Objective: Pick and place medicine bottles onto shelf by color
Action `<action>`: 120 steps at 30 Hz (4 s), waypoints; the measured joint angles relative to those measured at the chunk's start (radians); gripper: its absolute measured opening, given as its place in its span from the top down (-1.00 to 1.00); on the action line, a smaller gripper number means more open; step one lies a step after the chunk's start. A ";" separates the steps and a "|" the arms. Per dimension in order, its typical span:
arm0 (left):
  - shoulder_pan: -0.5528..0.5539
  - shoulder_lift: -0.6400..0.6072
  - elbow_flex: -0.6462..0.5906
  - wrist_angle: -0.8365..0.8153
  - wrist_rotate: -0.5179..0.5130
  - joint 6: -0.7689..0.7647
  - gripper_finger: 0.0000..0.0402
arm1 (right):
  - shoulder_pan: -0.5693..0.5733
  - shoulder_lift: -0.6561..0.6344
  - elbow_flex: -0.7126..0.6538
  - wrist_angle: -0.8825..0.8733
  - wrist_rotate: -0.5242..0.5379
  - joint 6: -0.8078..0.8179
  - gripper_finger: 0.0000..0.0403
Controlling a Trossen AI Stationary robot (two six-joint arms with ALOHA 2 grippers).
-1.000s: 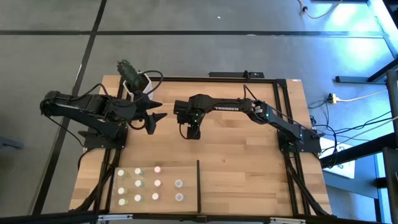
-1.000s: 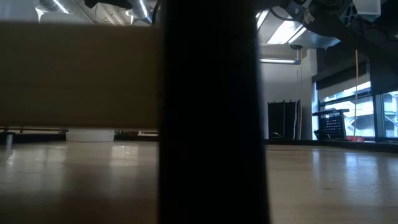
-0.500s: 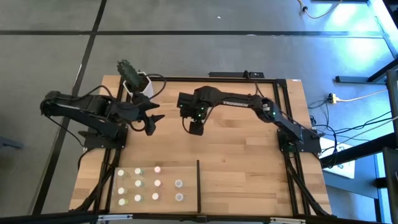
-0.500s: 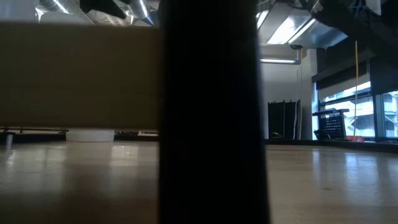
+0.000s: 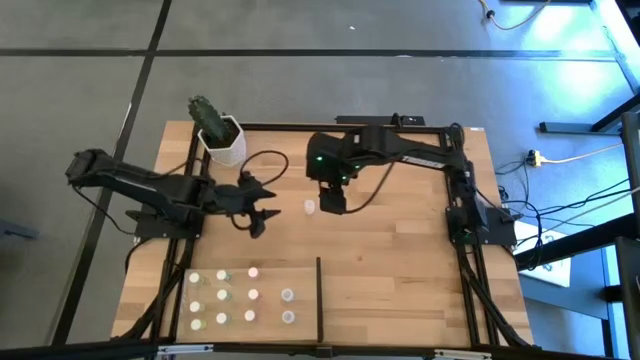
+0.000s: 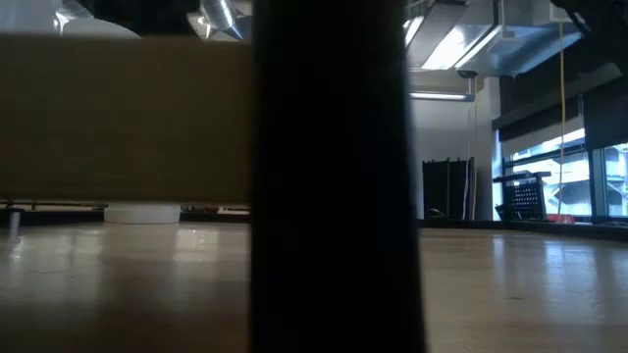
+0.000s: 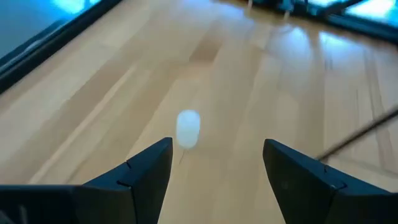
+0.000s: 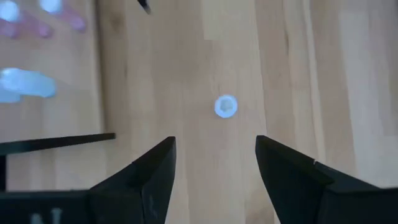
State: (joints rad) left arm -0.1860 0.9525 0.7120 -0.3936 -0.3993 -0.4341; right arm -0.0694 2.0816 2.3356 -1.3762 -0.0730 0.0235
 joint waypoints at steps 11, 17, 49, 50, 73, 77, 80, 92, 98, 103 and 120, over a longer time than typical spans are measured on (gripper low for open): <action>0.094 0.188 -0.126 0.330 0.002 0.001 -0.21 | 0.018 -0.056 0.000 -0.010 0.001 -0.002 -0.10; 0.152 0.351 -0.126 0.487 0.130 0.094 -0.21 | 0.017 -0.056 0.000 -0.010 0.001 -0.004 -0.10; 0.247 0.715 -0.123 0.887 0.192 0.262 -0.21 | -0.006 -0.054 0.000 -0.017 0.002 -0.006 -0.10; 0.247 0.715 -0.123 0.888 0.192 0.262 -0.21 | -0.006 -0.054 0.000 -0.017 0.002 -0.006 -0.10; 0.227 0.672 -0.123 0.859 0.193 0.260 0.41 | -0.007 -0.054 0.000 -0.026 0.001 -0.006 -0.10; 0.192 0.563 -0.123 0.775 0.181 0.261 0.41 | -0.007 -0.054 0.000 -0.035 0.001 -0.006 -0.10; 0.155 0.456 -0.123 0.671 0.163 0.261 0.41 | -0.007 -0.054 0.000 -0.034 0.001 -0.008 -0.10; -0.101 0.154 -0.123 0.466 0.117 0.255 0.41 | -0.007 -0.054 0.000 -0.027 0.001 -0.058 -0.10; -0.232 0.159 -0.123 0.445 0.093 0.222 0.41 | -0.007 -0.054 0.000 -0.027 -0.016 -0.063 -0.10; -0.320 0.187 -0.123 0.447 0.086 0.174 0.41 | -0.006 -0.054 0.000 -0.027 -0.034 -0.060 -0.10; -0.383 0.387 -0.123 0.597 0.088 0.122 0.41 | -0.007 -0.054 0.000 -0.018 -0.034 -0.059 -0.10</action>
State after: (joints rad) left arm -0.5691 1.3392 0.5892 0.2037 -0.3110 -0.3119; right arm -0.0765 2.0275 2.3356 -1.3941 -0.1070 -0.0353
